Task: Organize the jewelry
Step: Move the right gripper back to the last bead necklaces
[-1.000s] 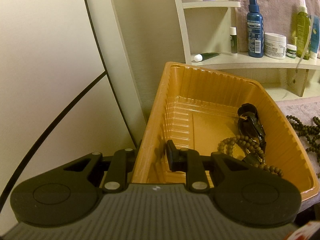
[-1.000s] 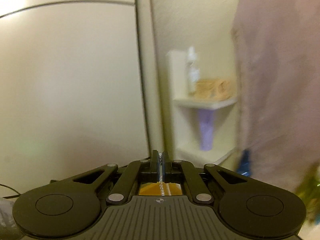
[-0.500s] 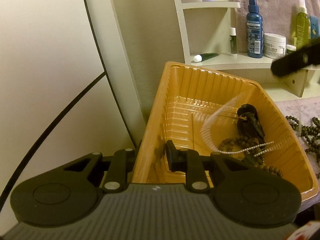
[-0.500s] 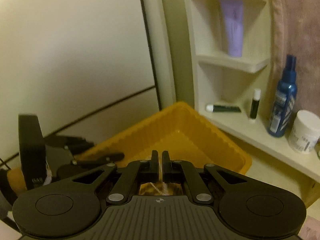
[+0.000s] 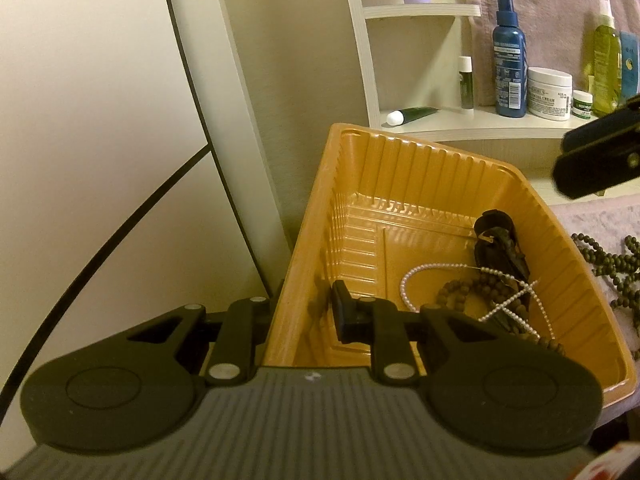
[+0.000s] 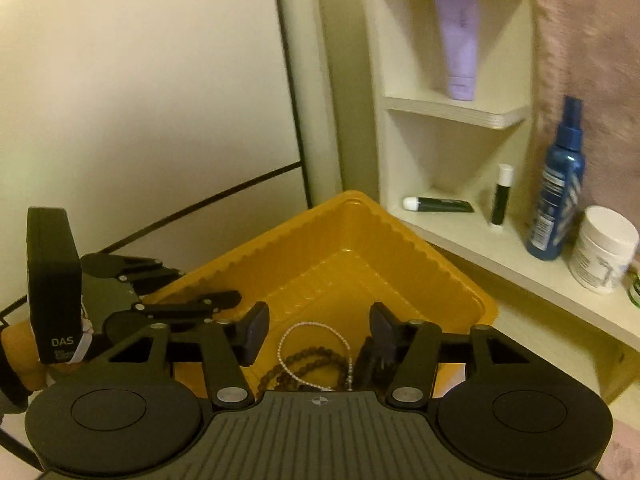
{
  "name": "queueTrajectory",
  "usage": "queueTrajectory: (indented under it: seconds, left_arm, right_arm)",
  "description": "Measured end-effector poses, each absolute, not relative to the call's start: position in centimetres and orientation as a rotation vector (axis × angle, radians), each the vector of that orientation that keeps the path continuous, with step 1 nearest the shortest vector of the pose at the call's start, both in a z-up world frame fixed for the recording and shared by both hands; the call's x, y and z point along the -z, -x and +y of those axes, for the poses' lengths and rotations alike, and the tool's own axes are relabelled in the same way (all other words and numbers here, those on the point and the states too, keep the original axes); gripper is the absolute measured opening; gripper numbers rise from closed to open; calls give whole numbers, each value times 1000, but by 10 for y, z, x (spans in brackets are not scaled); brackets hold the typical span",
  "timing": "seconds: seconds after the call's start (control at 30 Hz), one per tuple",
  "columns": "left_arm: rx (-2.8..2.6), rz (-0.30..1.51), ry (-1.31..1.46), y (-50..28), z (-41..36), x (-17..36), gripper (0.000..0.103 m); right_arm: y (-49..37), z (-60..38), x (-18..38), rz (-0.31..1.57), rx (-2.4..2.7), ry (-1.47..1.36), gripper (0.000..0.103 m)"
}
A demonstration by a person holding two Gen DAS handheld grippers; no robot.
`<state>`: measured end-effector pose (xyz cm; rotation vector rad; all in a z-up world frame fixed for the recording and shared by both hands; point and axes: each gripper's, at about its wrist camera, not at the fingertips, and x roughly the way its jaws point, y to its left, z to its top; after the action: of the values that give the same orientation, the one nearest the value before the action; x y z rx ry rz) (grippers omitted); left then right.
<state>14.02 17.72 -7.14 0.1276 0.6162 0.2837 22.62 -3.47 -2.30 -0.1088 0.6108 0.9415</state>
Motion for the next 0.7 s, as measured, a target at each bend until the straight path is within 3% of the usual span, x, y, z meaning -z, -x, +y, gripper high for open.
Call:
queueTrajectory:
  seconds: [0.37, 0.7]
  left_arm:
    - [-286, 617, -120, -139, 178, 73, 20]
    - [-289, 622, -129, -141, 177, 75, 20]
  right_arm:
    - [-228, -145, 45, 653, -694, -37, 73]
    - [-233, -222, 98, 797, -487, -66, 74]
